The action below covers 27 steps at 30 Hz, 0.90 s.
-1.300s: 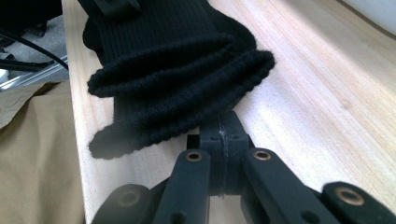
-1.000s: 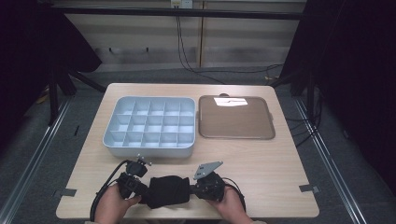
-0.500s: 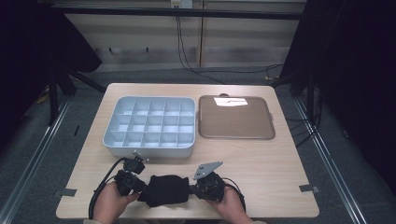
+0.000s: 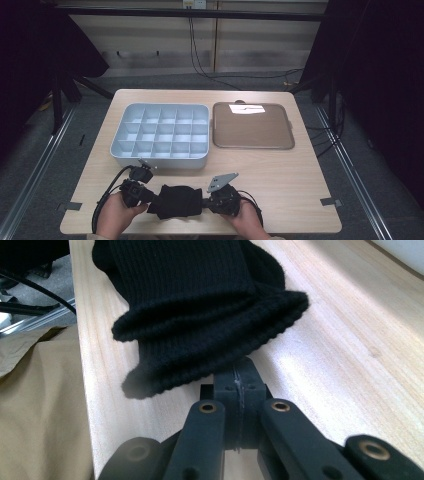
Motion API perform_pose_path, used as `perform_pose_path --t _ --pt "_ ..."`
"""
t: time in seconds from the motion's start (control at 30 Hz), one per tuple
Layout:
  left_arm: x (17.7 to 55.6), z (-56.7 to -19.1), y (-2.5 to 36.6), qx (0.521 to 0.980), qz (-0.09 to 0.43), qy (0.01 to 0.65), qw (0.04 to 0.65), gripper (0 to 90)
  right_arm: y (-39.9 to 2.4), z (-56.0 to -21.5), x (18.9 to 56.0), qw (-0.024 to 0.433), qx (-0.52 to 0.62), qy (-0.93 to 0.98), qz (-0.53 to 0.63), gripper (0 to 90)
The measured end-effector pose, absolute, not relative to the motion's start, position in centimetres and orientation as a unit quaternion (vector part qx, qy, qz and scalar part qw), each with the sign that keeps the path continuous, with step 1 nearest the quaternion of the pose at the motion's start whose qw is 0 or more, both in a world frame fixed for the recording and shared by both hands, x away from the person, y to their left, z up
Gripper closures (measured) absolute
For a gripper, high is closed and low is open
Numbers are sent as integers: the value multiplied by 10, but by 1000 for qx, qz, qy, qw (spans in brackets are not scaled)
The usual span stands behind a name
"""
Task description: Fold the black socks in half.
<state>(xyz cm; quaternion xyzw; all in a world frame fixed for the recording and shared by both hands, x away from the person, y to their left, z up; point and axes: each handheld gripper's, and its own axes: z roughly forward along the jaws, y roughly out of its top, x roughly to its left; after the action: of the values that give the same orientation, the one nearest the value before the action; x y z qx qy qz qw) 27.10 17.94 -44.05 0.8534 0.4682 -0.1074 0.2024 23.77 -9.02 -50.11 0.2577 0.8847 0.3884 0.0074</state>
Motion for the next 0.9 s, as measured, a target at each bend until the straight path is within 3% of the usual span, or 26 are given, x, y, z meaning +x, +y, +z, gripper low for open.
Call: perform_pose_path --t 0.3,0.5,0.7,0.8,0.9 --pt "275 -446 181 852 -108 473 196 838 -92 -500 238 9 259 884 388 898" --pt "275 -444 184 843 -99 486 207 685 -97 -495 240 12 264 879 398 898" --pt "273 -450 183 839 -96 499 195 627 -98 -493 240 12 268 873 407 899" --pt "274 -457 181 842 -101 499 181 636 -96 -493 240 12 261 876 405 899" --pt "275 -462 179 848 -101 490 175 782 -92 -496 239 9 256 879 401 898"
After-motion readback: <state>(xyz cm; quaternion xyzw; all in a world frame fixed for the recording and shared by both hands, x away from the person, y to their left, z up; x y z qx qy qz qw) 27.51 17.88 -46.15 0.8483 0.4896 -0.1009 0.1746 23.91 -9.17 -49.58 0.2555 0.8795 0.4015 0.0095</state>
